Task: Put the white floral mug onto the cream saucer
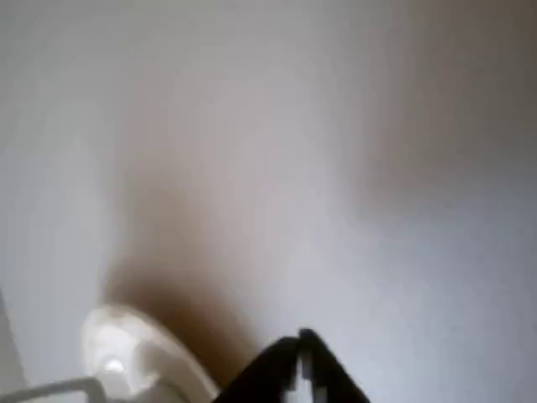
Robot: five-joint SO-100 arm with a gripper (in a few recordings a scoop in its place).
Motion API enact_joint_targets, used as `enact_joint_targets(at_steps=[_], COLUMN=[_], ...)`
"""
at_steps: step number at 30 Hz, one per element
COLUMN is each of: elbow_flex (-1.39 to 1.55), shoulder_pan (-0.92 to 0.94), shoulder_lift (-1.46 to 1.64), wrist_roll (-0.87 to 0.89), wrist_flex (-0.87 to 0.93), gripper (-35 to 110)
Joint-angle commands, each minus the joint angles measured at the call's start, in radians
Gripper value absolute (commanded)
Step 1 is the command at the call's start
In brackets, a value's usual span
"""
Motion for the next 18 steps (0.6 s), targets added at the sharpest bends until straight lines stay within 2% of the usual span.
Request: enact_joint_targets(at_steps=[1, 18], elbow_flex=[-0.005, -0.003], shoulder_pan=[0.002, 0.002], shoulder_lift=[0.011, 0.011], wrist_roll=[-0.009, -0.009], wrist_flex=[0.003, 0.003], gripper=[-2, -2])
